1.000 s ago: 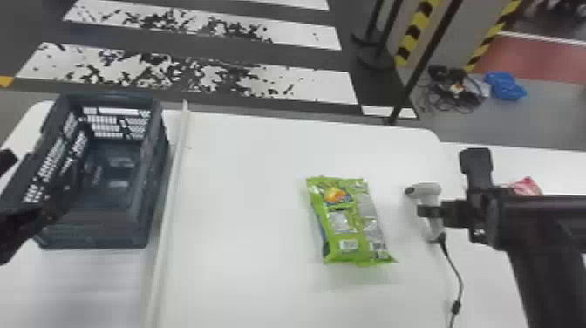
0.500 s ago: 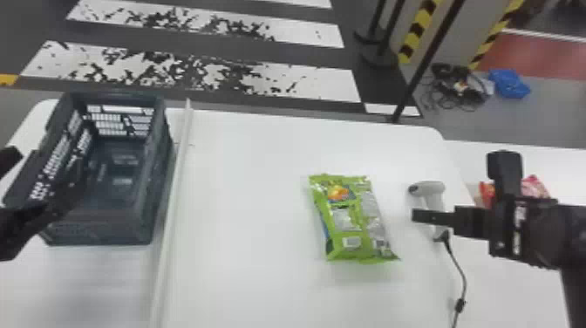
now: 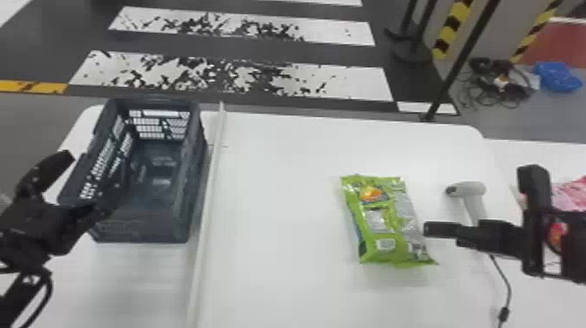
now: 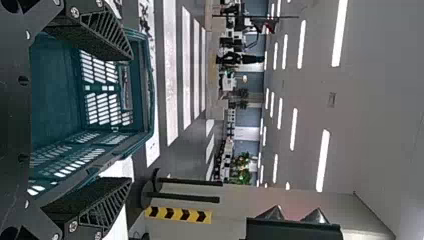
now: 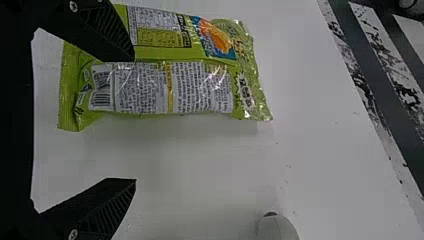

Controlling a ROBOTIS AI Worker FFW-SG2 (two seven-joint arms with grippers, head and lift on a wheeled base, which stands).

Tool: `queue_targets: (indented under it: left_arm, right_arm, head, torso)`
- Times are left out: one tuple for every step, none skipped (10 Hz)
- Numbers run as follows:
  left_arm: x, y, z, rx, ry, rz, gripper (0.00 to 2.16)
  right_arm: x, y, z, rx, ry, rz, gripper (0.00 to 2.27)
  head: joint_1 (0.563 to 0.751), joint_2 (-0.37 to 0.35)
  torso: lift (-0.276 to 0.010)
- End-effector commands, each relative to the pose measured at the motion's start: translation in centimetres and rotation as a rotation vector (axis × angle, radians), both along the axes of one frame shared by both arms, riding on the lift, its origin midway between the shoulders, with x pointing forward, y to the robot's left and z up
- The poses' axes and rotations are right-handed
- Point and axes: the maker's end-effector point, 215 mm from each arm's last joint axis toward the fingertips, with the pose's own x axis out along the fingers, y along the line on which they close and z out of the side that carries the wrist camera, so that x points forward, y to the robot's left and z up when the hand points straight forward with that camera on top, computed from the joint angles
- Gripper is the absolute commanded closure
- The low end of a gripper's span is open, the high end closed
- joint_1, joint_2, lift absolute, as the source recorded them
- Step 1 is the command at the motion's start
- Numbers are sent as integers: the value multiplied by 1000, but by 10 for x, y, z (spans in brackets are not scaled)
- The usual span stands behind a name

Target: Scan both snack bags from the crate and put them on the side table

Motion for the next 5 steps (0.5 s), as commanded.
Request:
queue_targets:
  left_arm:
    - [1, 0, -1, -1, 1, 0, 144]
    - [1, 0, -3, -3, 4, 2, 144]
    - [2, 0, -1, -3, 0, 1, 144]
    - [2, 1, -3, -2, 2, 1, 144]
    - [2, 1, -4, -3, 4, 4, 144]
  right_arm:
    - [2, 7, -15, 75, 39, -10, 80]
    - [6, 12, -20, 121, 50, -13, 80]
    - [9, 14, -24, 146, 53, -18, 83]
    - [11, 16, -27, 161, 62, -18, 93]
    - [9, 22, -28, 177, 70, -7, 124]
  head:
    - [695, -46]
    - [695, -34]
    - [695, -26]
    - [695, -24]
    - [695, -22]
  torso:
    - [-87]
    - [-87]
    - [-87]
    - [-87]
    - [-87]
